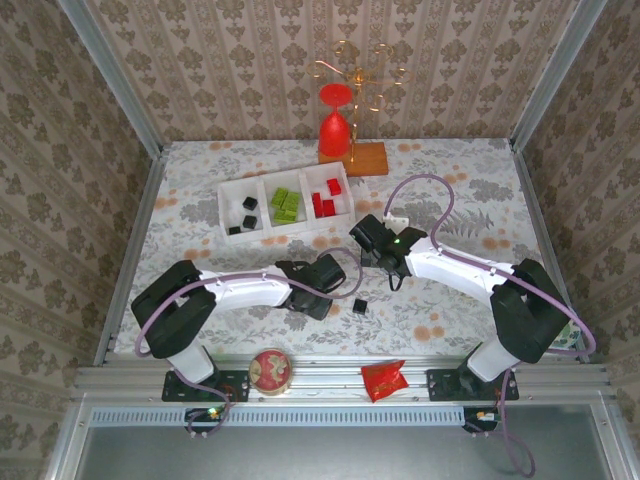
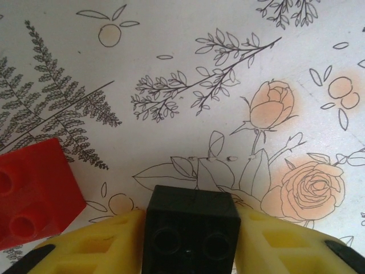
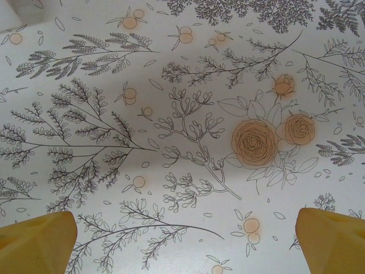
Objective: Sort the legos into containers by color
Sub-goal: Pick up the lego from the middle-left of the table.
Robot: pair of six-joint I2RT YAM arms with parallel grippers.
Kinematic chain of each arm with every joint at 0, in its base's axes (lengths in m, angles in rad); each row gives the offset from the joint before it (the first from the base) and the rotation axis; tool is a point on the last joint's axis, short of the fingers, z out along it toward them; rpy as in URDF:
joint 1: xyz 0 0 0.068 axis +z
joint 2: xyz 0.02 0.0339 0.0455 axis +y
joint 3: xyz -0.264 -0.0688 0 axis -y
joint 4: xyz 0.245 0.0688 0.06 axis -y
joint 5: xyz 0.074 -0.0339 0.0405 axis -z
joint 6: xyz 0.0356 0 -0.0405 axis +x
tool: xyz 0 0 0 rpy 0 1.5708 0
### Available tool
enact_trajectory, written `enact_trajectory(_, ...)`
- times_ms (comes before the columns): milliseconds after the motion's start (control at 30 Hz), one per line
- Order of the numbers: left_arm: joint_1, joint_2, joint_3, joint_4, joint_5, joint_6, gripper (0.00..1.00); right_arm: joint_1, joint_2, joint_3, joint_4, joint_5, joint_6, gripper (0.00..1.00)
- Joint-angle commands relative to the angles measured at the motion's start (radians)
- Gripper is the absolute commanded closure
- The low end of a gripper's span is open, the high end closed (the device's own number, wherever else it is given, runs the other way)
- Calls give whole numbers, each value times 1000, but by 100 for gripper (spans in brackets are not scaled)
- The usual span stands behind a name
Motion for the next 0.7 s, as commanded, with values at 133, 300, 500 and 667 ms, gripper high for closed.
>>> enact_trajectory(133, -4, 38, 3, -27, -38, 18, 63, -14, -19, 1, -34, 12, 6, 0)
enact_trajectory(300, -5, 28, 6, -35, -39, 16, 65, -18, -30, -10, -22, 7, 10, 0)
enact_trajectory(500, -5, -15, 12, -41, -46, 2, 67, -20, -32, -17, -17, 2, 2, 0)
enact_trajectory(667, -4, -85, 18, -51, -89, -7, 68, -18, -49, -33, 17, -17, -20, 0)
